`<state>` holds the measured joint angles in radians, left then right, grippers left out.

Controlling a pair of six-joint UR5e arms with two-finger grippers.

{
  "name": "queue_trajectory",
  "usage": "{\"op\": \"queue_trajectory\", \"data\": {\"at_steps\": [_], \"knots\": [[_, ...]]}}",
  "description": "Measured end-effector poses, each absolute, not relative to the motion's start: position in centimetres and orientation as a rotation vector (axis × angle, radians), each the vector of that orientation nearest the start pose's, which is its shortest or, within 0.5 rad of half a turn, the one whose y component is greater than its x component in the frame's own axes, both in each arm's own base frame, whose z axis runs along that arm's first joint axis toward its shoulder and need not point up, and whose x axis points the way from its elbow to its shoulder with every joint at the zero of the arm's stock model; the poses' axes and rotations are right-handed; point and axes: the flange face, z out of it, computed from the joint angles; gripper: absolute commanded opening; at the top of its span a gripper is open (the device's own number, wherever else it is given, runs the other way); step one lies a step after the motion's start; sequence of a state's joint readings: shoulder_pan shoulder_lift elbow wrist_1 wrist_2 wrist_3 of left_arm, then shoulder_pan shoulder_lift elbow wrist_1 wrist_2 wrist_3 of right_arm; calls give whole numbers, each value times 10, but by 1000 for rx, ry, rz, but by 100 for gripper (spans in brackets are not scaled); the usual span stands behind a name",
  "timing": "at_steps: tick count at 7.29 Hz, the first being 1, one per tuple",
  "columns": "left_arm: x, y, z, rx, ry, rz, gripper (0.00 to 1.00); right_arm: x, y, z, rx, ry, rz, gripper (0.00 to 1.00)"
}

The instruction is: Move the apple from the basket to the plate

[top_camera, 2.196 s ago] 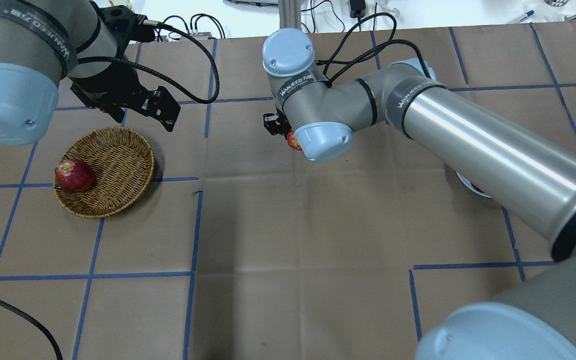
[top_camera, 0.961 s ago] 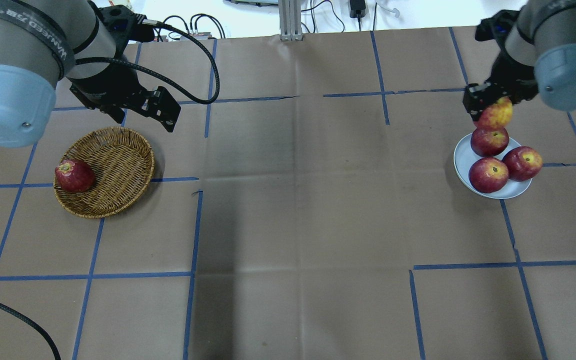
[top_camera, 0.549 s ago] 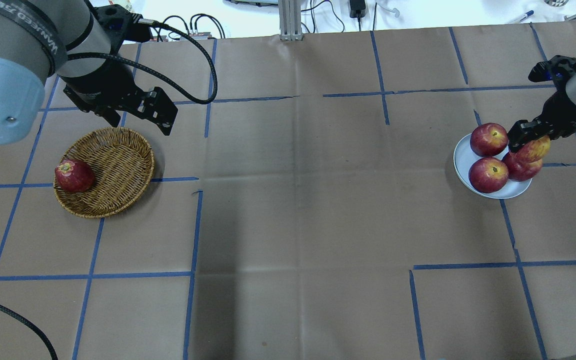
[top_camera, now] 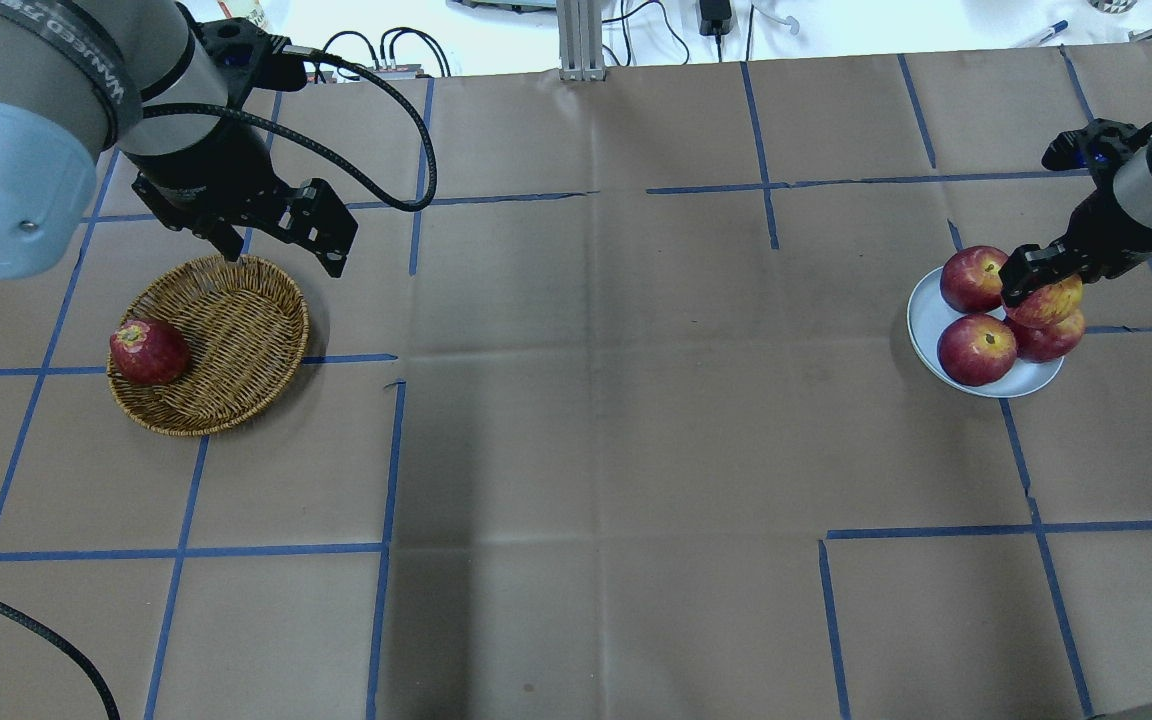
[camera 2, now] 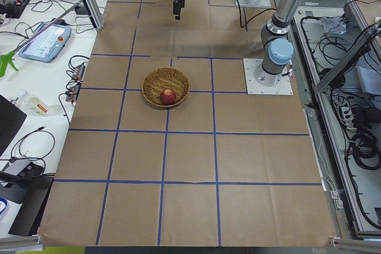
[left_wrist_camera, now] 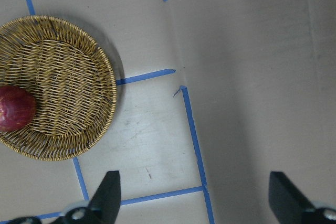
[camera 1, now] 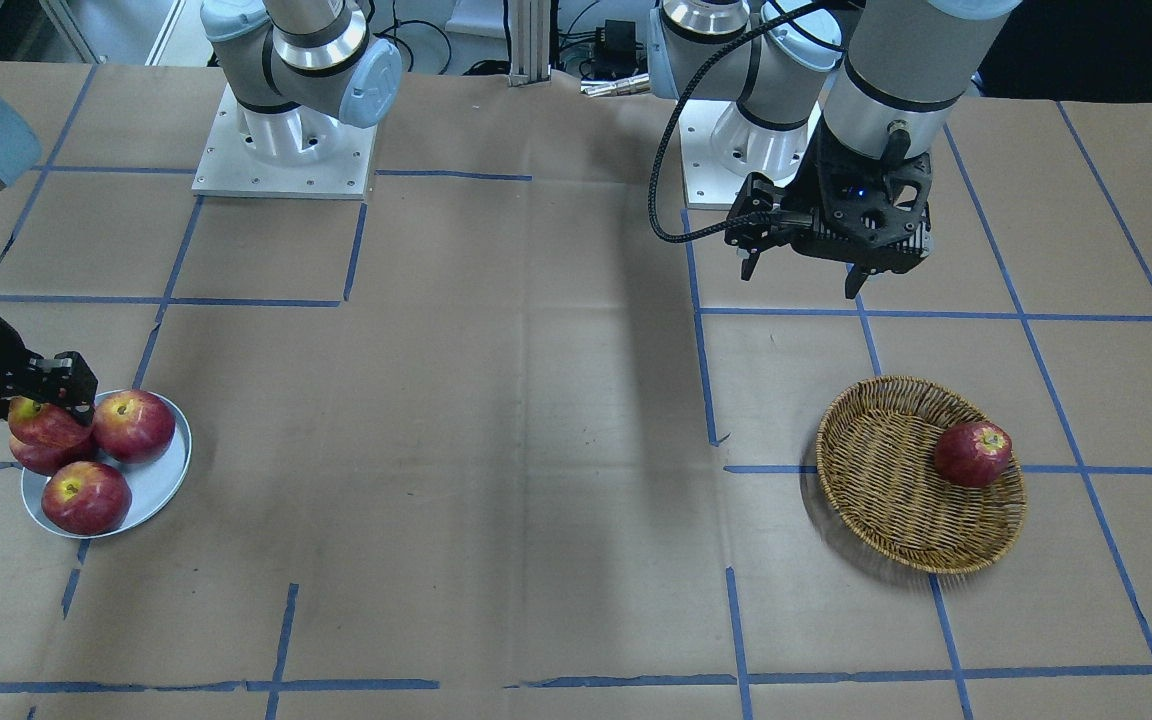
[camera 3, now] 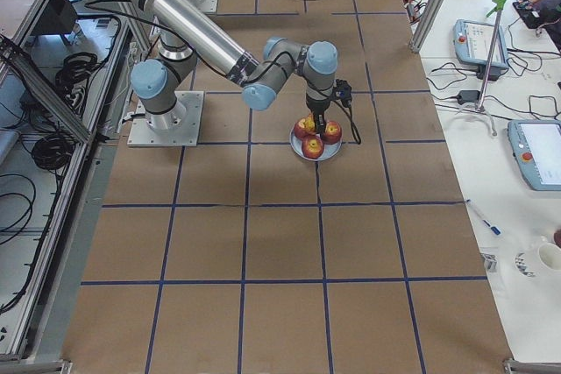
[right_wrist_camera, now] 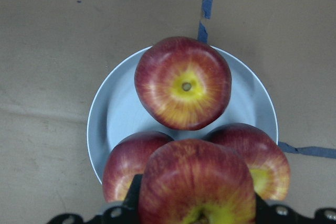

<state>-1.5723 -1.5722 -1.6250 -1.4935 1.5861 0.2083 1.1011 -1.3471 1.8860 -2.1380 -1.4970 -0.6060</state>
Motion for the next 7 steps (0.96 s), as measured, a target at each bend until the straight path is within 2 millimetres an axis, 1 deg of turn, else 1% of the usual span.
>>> {"op": "queue_trajectory", "data": {"at_steps": [1,2,3,4,6,7], "knots": [[-133,-495,467,326,3107,-29,99,-115,-541,276,-217,3078,-90,62],[-133,-495,466,325,3108,-26,99,-116,-543,270,-220,3075,-83,68],[-133,-495,464,325,3111,-22,99,-117,-545,267,-223,3077,-83,97],[-133,-495,463,325,3114,-18,99,-117,-546,267,-225,3079,-85,100],[-133,-494,461,326,3117,-14,99,-118,-547,270,-223,3088,-89,100],[-133,-494,461,326,3118,-13,99,-120,-550,281,-223,3097,-116,100]]}}
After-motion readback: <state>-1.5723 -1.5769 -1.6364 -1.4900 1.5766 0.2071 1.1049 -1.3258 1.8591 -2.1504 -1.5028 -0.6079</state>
